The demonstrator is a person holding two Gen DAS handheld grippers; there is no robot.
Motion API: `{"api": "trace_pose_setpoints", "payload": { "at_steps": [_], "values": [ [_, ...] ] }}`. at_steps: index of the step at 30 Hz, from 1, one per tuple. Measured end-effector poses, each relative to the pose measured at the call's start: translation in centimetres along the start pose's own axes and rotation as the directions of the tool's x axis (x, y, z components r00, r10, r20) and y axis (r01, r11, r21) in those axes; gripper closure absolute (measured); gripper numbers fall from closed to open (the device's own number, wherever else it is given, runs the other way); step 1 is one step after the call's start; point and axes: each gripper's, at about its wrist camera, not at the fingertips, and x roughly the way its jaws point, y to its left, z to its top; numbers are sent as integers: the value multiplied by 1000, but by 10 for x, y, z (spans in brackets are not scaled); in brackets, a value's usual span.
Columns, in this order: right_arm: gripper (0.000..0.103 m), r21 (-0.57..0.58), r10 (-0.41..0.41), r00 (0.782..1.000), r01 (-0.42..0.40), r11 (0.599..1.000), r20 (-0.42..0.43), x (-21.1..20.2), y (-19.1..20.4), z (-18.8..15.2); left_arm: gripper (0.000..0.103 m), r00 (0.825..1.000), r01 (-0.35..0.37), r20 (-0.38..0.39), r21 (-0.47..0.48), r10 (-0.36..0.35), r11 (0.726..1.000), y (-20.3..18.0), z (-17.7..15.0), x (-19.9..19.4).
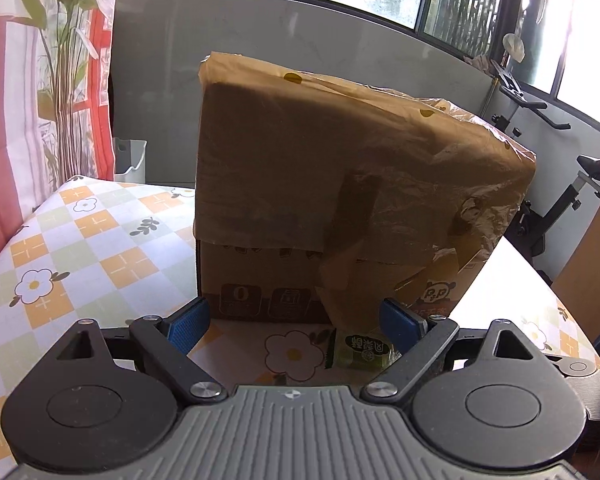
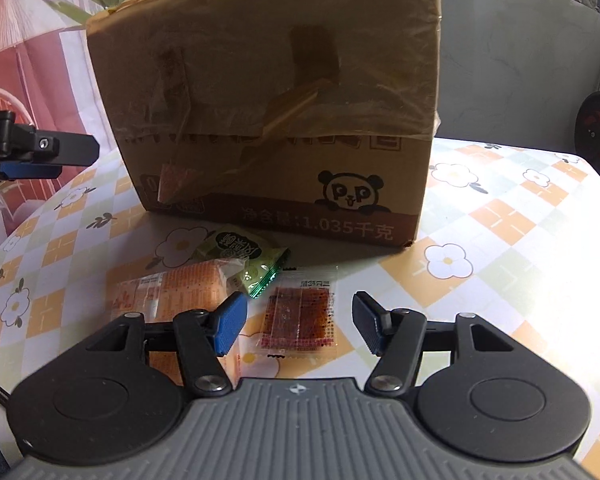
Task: Organize snacks
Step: 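Withdraw both open tools from the box back to the table snacks, then grasp the green biscuit packet with the left tool while the right tool grasps the red sauce sachet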
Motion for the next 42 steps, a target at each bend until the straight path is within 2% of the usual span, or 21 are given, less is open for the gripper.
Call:
{"api": "trace_pose_setpoints", "payload": {
  "at_steps": [8, 9, 14, 16, 21, 24, 25, 27, 33, 35, 42],
  "values": [
    [41, -92, 93, 995, -96, 991, -41, 5, 30, -8, 10, 999, 5, -38, 0, -5, 1000, -5, -11, 11],
    [41, -93, 86, 996, -89, 992, -34, 5, 29, -9, 10, 999, 4, -41, -1, -4, 1000, -5, -13, 12],
    [41, -68, -52, 999, 53, 996, 16, 9, 10, -5, 10, 998, 10, -60, -1, -10, 1000, -7, -18, 18],
    [41, -77, -80, 997, 80, 994, 3, 17, 4, -4, 11, 997, 19, -72, 8, -19, 1000, -10, -20, 24],
    [42, -107, -59, 998, 57, 993, -17, 29, 7, -6, 12, 993, 49, -108, 31, -45, 998, -18, -24, 38],
    [42, -127, -50, 999, 49, 991, -8, 32, 9, -7, 16, 989, 68, -132, 57, -60, 996, -23, -23, 48],
    [44, -126, -47, 999, 45, 991, -8, 33, 8, -6, 16, 988, 76, -142, 63, -66, 995, -24, -23, 52],
    [55, -130, -44, 999, 43, 991, -1, 32, 6, -7, 16, 984, 92, -159, 83, -78, 992, -29, -22, 60],
    [59, -108, -96, 995, 99, 989, 31, 21, -6, -14, 16, 972, 137, -209, 140, -106, 981, -46, -19, 86],
    [59, -96, -114, 992, 118, 988, 50, 19, -12, -19, 16, 969, 142, -221, 153, -107, 978, -52, -18, 94],
    [59, -33, -86, 994, 88, 996, 63, 18, -25, -19, 21, 961, 120, -270, 214, -60, 969, -67, -21, 120]
  ]
}}
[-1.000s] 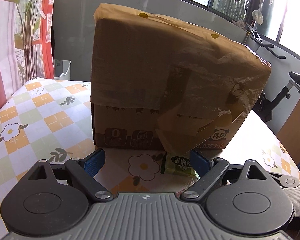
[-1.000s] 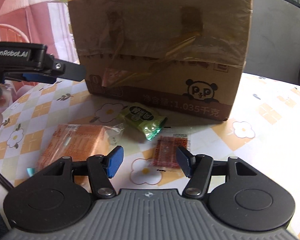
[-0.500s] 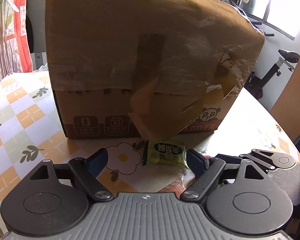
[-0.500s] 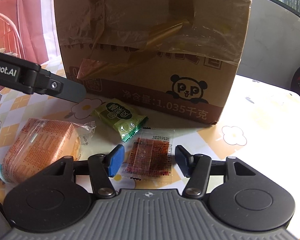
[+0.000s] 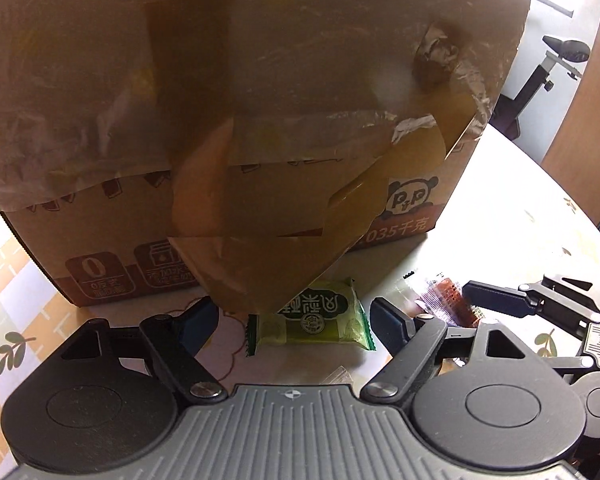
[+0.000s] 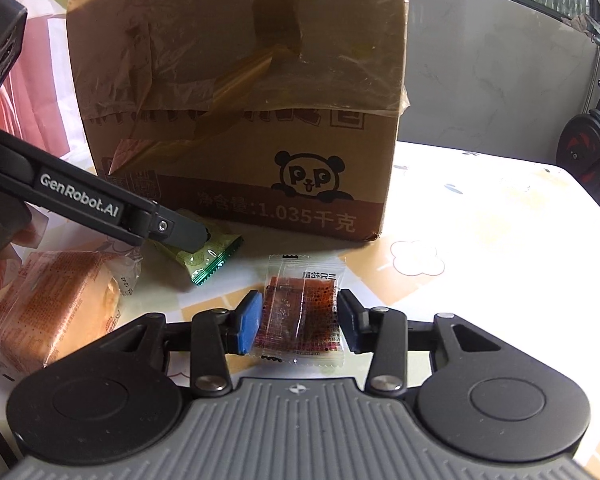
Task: Organize snacks
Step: 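Grasp the green biscuit packet with the left tool while the right tool grasps the red sauce sachet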
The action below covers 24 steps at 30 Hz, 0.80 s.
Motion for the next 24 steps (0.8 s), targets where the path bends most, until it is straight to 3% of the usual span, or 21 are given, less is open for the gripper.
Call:
{"api": "trace_pose_setpoints", "payload": {
  "at_steps": [13, 18, 24],
  "values": [
    [59, 9, 7, 1000, -7, 1000, 8, -2, -1, -2, 25, 999, -8, -50, -9, 8, 1000, -4, 8, 28],
    [59, 13, 9, 1000, -9, 1000, 8, -1, -1, -2, 36, 999, 5, -32, 27, -4, 1000, -7, 4, 24],
    [59, 23, 16, 1000, -16, 1000, 9, -2, -2, -1, 42, 999, 34, -4, -40, -34, 999, 9, -9, 10]
  ]
}}
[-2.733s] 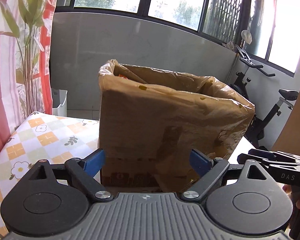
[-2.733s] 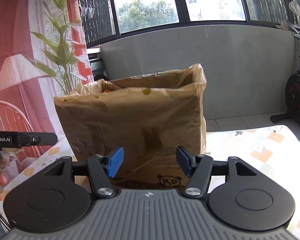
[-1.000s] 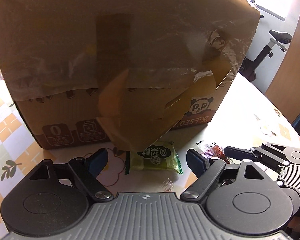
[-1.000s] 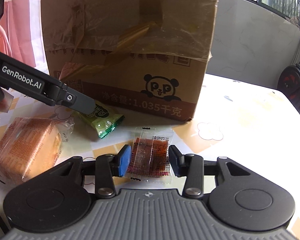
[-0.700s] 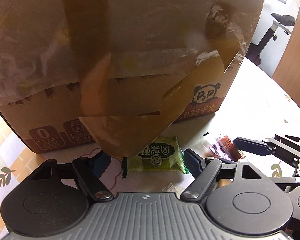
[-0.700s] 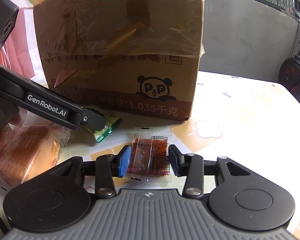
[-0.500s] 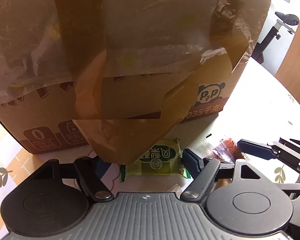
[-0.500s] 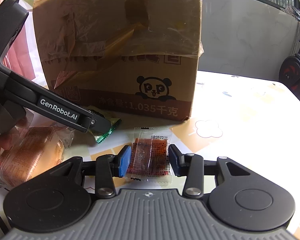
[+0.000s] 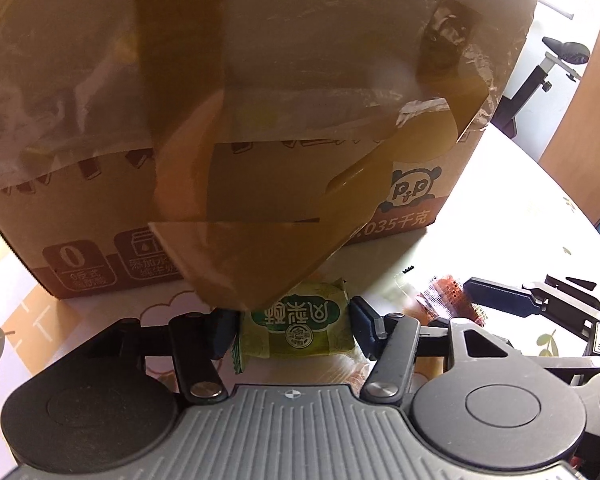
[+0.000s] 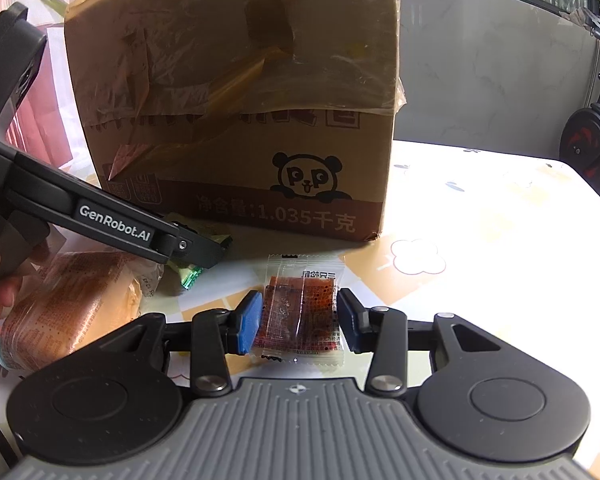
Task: Organize snacks
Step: 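Grasp the green biscuit packet with the left tool while the right tool grasps the red sauce sachet, then carry the green packet and red sachet over the box and open both tools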
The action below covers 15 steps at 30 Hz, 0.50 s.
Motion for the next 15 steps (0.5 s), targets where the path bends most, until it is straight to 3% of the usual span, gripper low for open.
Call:
{"api": "trace_pose_setpoints", "payload": {
  "at_steps": [8, 15],
  "values": [
    [59, 3, 2, 1000, -2, 1000, 1, 0, 1, 0, 43, 996, -35, 73, -98, 42, 995, 16, -21, -30],
    [59, 4, 3, 1000, -3, 1000, 2, 0, 1, 0, 43, 978, -89, 174, -125, 111, 988, 21, -29, -67]
  ]
}}
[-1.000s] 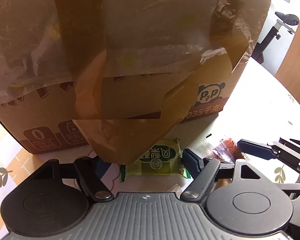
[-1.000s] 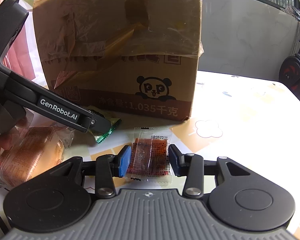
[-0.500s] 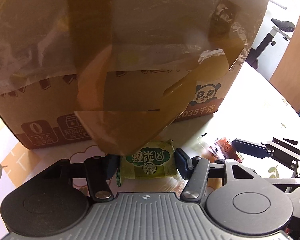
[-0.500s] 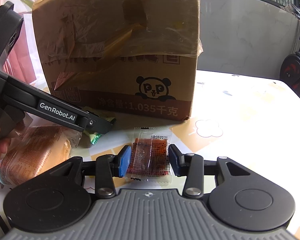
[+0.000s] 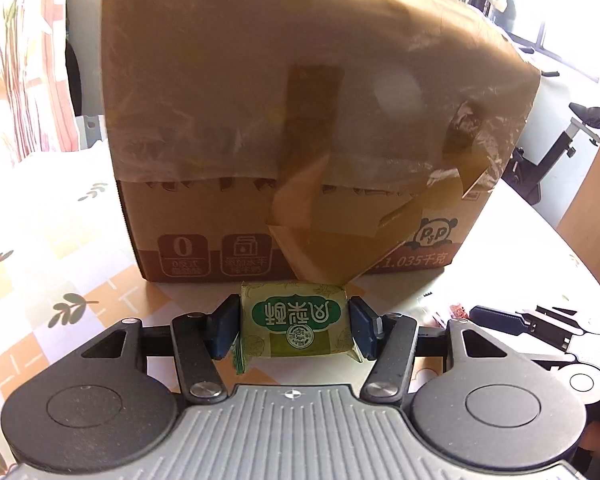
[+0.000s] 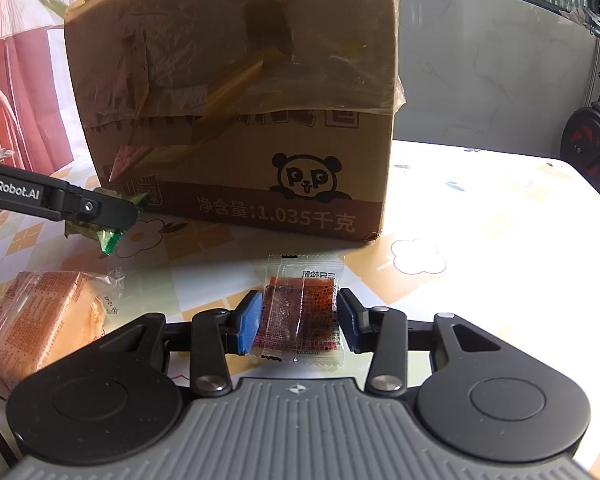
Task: Organize snacks
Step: 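Carry the green packet and red sachet over the box and open both tools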
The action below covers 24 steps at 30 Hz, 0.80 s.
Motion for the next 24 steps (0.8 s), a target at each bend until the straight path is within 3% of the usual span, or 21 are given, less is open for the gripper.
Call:
{"api": "trace_pose_setpoints", "payload": {
  "at_steps": [6, 14, 24],
  "values": [
    [59, -8, 11, 1000, -11, 1000, 2, -2, 2, -1, 43, 999, -24, 34, -29, 25, 999, 10, -1, -19],
    [60, -18, 26, 1000, -26, 1000, -1, -6, 4, -1, 43, 1000, -4, 20, -53, 5, 999, 18, -12, -38],
    [60, 6, 69, 992, -70, 998, 103, -44, 10, 20, 43, 993, -6, 121, -57, 13, 998, 27, 8, -73]
  ]
}}
